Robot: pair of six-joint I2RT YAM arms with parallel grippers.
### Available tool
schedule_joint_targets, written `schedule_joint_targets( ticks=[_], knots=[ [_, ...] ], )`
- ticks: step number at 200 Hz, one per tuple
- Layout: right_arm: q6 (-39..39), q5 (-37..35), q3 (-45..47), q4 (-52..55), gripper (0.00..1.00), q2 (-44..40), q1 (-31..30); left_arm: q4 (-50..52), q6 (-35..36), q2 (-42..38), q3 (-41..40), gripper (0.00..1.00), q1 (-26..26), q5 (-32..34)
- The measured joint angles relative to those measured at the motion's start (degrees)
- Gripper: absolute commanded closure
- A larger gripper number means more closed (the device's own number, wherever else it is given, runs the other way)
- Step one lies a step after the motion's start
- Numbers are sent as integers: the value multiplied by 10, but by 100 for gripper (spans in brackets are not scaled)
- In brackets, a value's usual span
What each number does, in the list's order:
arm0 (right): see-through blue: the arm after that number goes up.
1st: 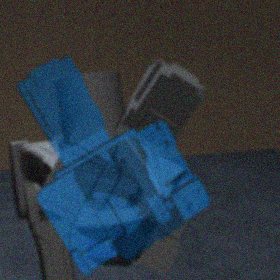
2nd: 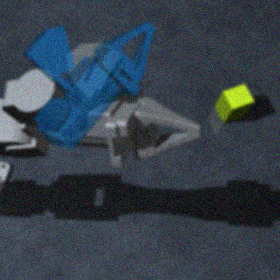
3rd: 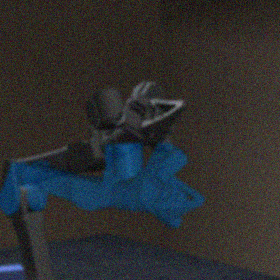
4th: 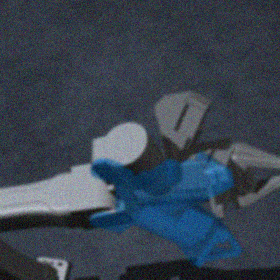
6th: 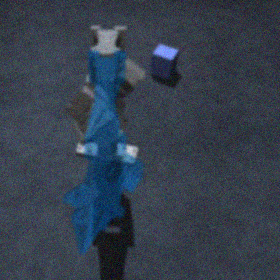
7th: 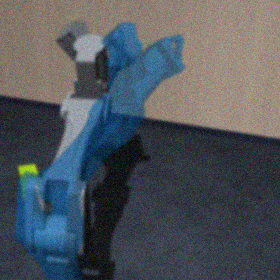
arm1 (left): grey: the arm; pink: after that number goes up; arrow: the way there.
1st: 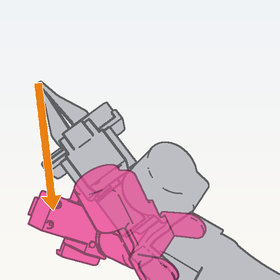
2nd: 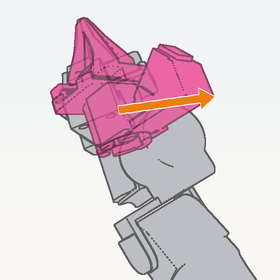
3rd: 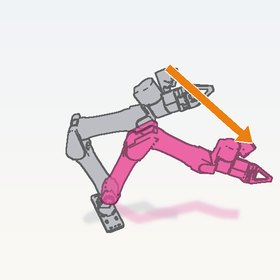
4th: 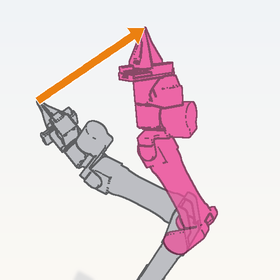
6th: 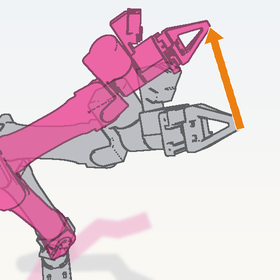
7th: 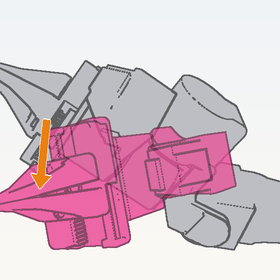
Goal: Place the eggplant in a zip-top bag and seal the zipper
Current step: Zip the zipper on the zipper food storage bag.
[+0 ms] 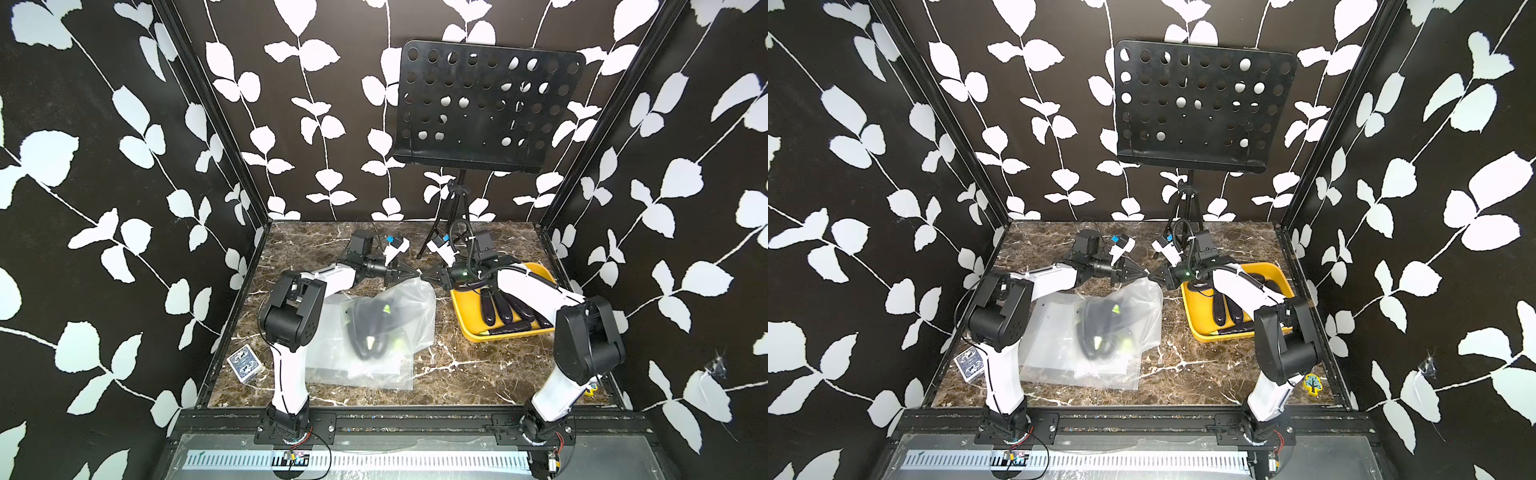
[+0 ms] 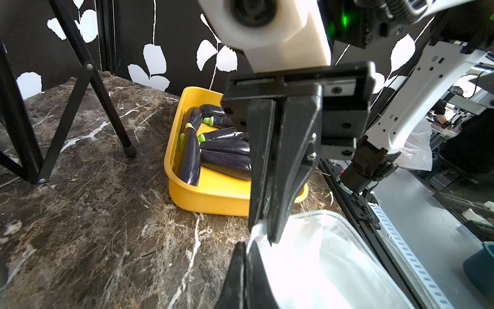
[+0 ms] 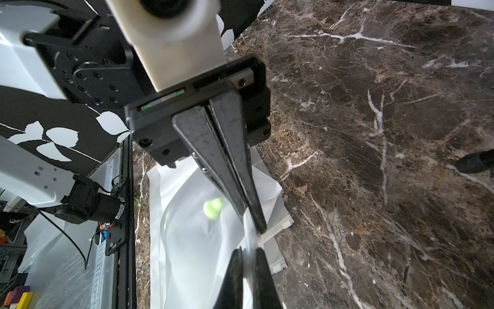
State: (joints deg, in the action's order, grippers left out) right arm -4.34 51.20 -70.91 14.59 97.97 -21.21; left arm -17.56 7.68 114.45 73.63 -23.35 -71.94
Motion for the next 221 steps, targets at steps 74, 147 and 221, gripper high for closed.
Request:
schedule_joint_targets(
  ticks=[74,147,221],
  knots=[
    [14,-5,24,-1,97,-19,3,-47,-35,0,-3,100,14,13],
    [54,-19,28,-3,97,-25,-2,-60,-37,-3,-3,100,36,52],
    [65,-60,34,28,97,-67,-19,-56,-26,-19,-3,100,47,80]
  ],
)
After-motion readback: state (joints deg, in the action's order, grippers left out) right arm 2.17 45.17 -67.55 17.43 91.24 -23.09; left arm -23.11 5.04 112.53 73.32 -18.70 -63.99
